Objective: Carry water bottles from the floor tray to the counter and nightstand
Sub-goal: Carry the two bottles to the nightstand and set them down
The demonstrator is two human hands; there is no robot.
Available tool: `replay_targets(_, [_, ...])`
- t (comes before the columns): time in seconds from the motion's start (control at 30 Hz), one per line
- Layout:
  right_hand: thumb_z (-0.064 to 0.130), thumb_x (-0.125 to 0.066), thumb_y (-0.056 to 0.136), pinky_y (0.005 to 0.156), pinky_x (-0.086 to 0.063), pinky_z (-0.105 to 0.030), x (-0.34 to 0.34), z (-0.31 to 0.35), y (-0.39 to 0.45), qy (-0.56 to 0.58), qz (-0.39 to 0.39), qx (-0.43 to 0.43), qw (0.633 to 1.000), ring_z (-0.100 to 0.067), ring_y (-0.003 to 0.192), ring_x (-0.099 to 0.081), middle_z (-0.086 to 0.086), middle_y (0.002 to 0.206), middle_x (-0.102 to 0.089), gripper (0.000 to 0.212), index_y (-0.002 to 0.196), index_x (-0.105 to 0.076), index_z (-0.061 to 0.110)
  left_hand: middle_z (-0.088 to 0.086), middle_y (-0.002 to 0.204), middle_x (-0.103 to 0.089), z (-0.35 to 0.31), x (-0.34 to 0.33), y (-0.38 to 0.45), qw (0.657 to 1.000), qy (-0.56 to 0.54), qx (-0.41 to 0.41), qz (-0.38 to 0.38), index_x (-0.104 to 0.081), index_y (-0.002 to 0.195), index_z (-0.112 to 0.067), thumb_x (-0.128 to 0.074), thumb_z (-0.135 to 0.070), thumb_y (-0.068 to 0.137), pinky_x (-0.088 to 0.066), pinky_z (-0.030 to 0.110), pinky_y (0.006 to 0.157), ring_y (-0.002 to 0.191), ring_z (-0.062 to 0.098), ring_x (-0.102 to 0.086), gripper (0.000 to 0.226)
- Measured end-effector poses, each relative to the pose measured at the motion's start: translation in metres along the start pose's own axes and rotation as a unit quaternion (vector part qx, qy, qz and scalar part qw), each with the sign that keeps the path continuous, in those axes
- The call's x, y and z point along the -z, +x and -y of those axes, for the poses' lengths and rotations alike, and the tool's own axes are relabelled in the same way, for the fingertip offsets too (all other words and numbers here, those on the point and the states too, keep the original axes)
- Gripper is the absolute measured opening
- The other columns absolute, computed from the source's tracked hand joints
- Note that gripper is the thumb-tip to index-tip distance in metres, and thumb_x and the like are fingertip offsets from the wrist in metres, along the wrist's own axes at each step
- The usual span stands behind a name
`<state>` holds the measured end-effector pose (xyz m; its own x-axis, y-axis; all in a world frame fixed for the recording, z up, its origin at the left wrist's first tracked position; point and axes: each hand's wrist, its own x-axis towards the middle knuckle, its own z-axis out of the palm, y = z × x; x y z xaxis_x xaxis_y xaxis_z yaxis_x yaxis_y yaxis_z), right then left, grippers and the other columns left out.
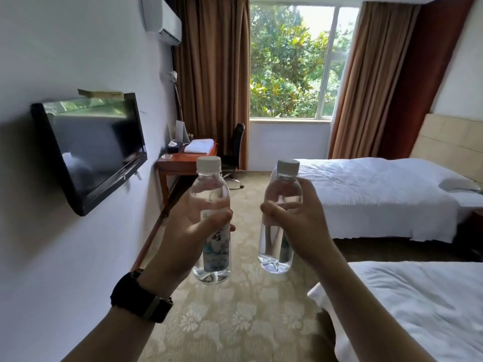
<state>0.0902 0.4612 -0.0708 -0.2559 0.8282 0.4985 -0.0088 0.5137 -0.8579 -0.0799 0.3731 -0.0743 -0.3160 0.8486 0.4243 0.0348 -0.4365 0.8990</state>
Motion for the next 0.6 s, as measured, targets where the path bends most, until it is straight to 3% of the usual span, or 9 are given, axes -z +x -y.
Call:
replay_targets(0.2, [0.015, -0.081, 0.076, 0.066, -0.061, -0.027, -0.030, -0.076, 0.153, -0.013, 0.002, -0.018, 1.000, -0.011, 0.082, -0.071, 0.012, 0.102, -0.065, 0.045, 0.112, -0.056, 0.024, 0.005, 0.089, -0.072, 0.060, 0.022, 0.158, 1.000, 0.009, 0.002, -0.015, -0.061, 0.115, -0.025, -0.074, -0.035, 0.060, -0.059, 0.031, 0.066, 0.076, 0.024, -0.072, 0.057])
replay_targets(0.37, [0.009, -0.081, 0.076, 0.066, -0.061, -0.027, -0.067, -0.159, 0.273, -0.012, -0.009, -0.012, 1.000, -0.004, 0.083, -0.070, 0.008, 0.098, -0.066, 0.042, 0.109, -0.057, 0.019, 0.011, 0.088, -0.069, 0.134, 0.047, 0.293, 1.000, -0.007, -0.016, -0.001, -0.063, 0.111, -0.030, -0.074, -0.030, 0.064, -0.060, 0.035, 0.066, 0.072, 0.028, -0.071, 0.049])
replay_targets(0.5, [0.010, -0.081, 0.076, 0.065, -0.059, -0.023, -0.100, -0.217, 0.378, -0.033, -0.010, -0.010, 0.999, -0.004, 0.083, -0.069, 0.010, 0.100, -0.066, 0.043, 0.102, -0.055, 0.033, 0.016, 0.093, -0.069, 0.188, 0.068, 0.410, 1.000, -0.012, -0.009, 0.011, -0.060, 0.121, -0.014, -0.076, -0.033, 0.063, -0.058, 0.028, 0.066, 0.076, 0.028, -0.071, 0.064])
replay_targets(0.6, [0.011, -0.082, 0.075, 0.065, -0.059, -0.022, -0.114, -0.251, 0.455, -0.046, -0.019, -0.008, 0.999, -0.007, 0.081, -0.070, 0.014, 0.096, -0.067, 0.044, 0.099, -0.054, 0.036, 0.018, 0.095, -0.068, 0.217, 0.078, 0.495, 1.000, -0.017, -0.006, 0.025, -0.059, 0.120, -0.013, -0.076, -0.032, 0.064, -0.058, 0.029, 0.068, 0.079, 0.026, -0.070, 0.062])
